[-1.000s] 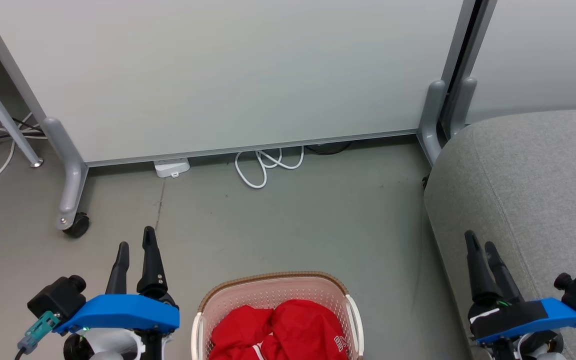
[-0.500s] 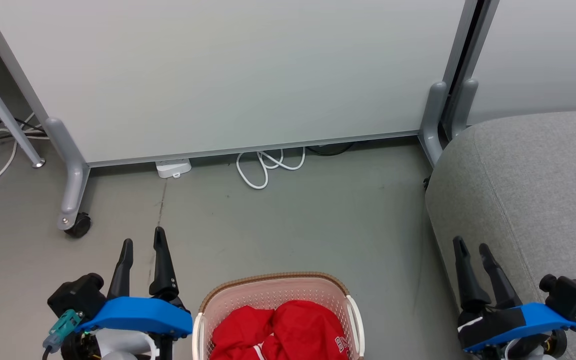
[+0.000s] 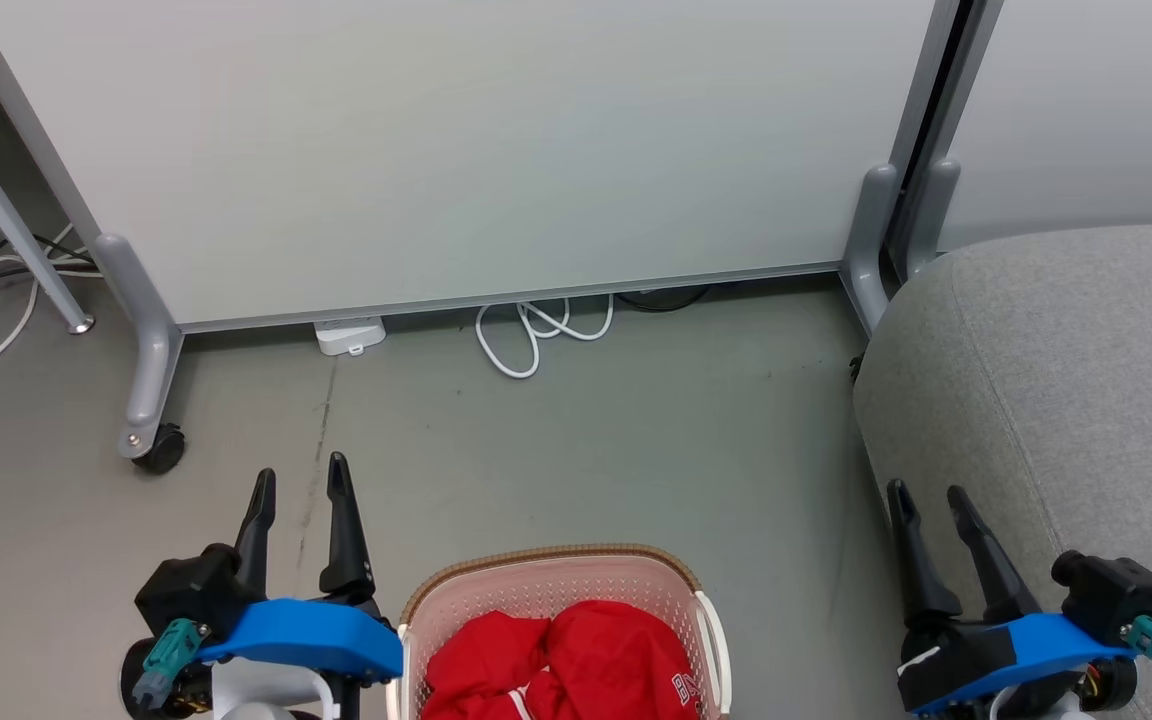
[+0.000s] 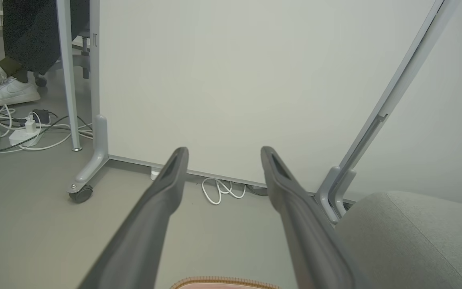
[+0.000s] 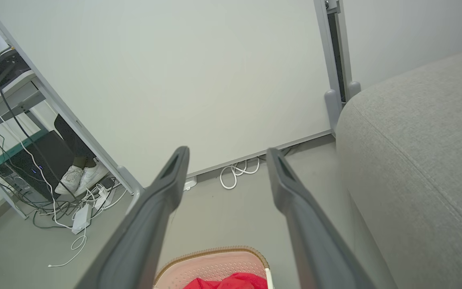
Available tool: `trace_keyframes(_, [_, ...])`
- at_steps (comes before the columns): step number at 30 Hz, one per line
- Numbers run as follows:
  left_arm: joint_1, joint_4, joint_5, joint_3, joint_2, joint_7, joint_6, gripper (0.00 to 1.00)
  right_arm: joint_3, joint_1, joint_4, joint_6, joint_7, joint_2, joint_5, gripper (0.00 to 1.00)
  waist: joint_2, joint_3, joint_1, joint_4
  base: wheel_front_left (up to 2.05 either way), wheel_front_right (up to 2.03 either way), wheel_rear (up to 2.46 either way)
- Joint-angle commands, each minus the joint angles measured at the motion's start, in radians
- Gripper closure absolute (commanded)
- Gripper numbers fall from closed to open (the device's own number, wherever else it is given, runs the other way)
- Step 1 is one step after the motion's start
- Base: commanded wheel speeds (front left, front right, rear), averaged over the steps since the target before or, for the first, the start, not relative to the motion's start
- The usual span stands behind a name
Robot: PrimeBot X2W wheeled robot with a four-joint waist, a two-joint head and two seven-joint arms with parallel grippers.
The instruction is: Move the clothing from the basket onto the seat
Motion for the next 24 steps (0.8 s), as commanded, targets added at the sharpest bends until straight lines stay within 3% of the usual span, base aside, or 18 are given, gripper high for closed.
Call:
trace_keyframes(1, [-0.024, -0.005, 0.031, -0.005, 0.004, -0.012, 0.005, 0.0, 0.004, 0.002, -0.004, 0.002, -0.01, -0.005, -0.034, 0.0, 0.0, 0.0, 0.0, 0.001, 0.0, 0.0, 0.0])
trace_keyframes(24, [-0.013, 0.006, 0.204, -0.024, 0.001, -0.061, 0.006, 0.0, 0.025, 0.016, -0.004, 0.002, -0.061, -0.006, -0.225, 0.0, 0.0, -0.003, 0.0, 0.01, 0.0, 0.0, 0.0])
